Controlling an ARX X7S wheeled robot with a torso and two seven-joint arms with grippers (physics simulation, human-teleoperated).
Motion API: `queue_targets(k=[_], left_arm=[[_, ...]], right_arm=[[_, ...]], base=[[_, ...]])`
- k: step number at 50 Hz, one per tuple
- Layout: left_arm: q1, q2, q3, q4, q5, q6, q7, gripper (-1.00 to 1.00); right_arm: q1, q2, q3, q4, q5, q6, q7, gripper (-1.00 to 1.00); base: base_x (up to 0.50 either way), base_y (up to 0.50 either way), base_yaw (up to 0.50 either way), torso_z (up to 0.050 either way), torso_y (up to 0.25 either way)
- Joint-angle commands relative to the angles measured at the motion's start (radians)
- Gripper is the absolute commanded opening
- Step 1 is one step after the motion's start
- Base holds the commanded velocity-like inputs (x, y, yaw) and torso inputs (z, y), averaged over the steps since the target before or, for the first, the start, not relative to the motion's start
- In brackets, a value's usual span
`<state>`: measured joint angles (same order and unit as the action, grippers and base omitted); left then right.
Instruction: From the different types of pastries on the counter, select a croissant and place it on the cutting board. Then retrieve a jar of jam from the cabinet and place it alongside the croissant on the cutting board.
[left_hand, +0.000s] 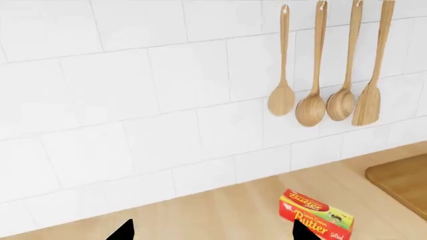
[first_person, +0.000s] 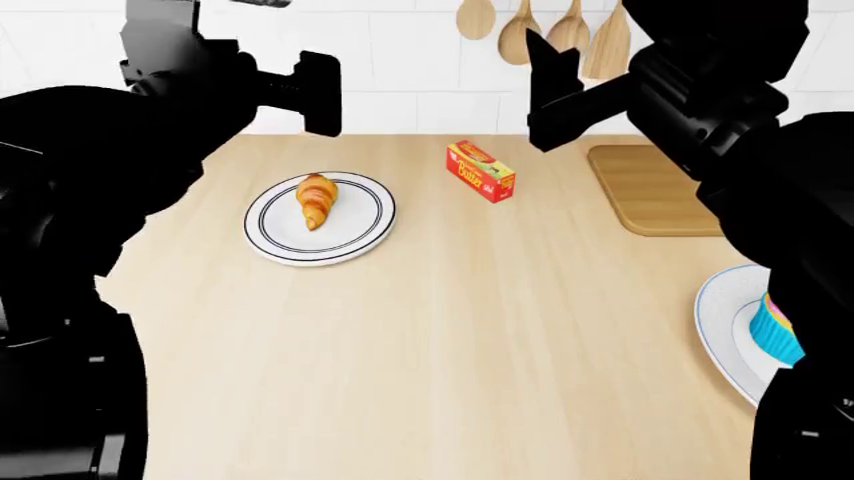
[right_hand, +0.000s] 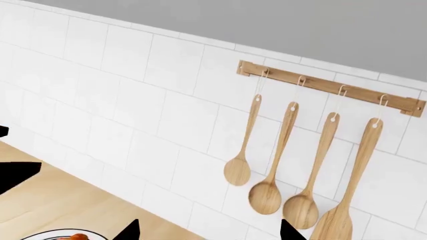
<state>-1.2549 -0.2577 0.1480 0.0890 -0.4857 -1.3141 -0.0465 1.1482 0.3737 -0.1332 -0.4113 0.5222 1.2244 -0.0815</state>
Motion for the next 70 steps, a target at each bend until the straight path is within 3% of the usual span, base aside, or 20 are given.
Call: queue_targets(k=[1, 9, 19, 27, 44, 58, 70], left_arm=[[-0.118, 0.055, 0.102, -0.368, 0.093, 0.146, 0.012, 1.00], [-0.242, 0.114, 0.140, -0.736, 0.152, 0.380, 0.076, 1.00], [-0.363, 0.165, 0.205, -1.167, 0.223, 0.566, 0.135, 1.00], [-0.406, 0.203, 0.223, -1.386, 0.241, 0.686, 0.175, 1.00], [-0.374, 0.207, 0.170, -1.396, 0.237, 0.676, 0.187, 1.00], [-0.342, 0.228, 0.045, -1.398, 0.394, 0.593, 0.183, 1.00], [-0.313, 0.228, -0.020, -1.398, 0.462, 0.615, 0.198, 1.00]], right_arm=[[-0.013, 0.001, 0.002, 0.000, 0.004, -0.009, 0.003, 1.00], [-0.023, -0.001, -0.005, 0.014, -0.002, -0.032, 0.004, 1.00], [-0.034, -0.007, -0.008, 0.017, -0.001, -0.043, 0.010, 1.00], [-0.044, -0.014, -0.010, 0.021, -0.002, -0.065, 0.012, 1.00], [-0.045, -0.005, -0.022, 0.024, 0.002, -0.066, 0.012, 1.00], [-0.050, -0.002, -0.013, 0.036, 0.006, -0.083, 0.012, 1.00], [-0.063, -0.004, -0.017, 0.036, 0.009, -0.093, 0.016, 1.00]], base=[[0.00, 0.00, 0.00, 0.000, 0.000], [0.00, 0.00, 0.00, 0.000, 0.000], [0.00, 0.00, 0.00, 0.000, 0.000], [0.00, 0.00, 0.00, 0.000, 0.000], [0.00, 0.00, 0.00, 0.000, 0.000], [0.00, 0.00, 0.00, 0.000, 0.000], [0.00, 0.00, 0.00, 0.000, 0.000]])
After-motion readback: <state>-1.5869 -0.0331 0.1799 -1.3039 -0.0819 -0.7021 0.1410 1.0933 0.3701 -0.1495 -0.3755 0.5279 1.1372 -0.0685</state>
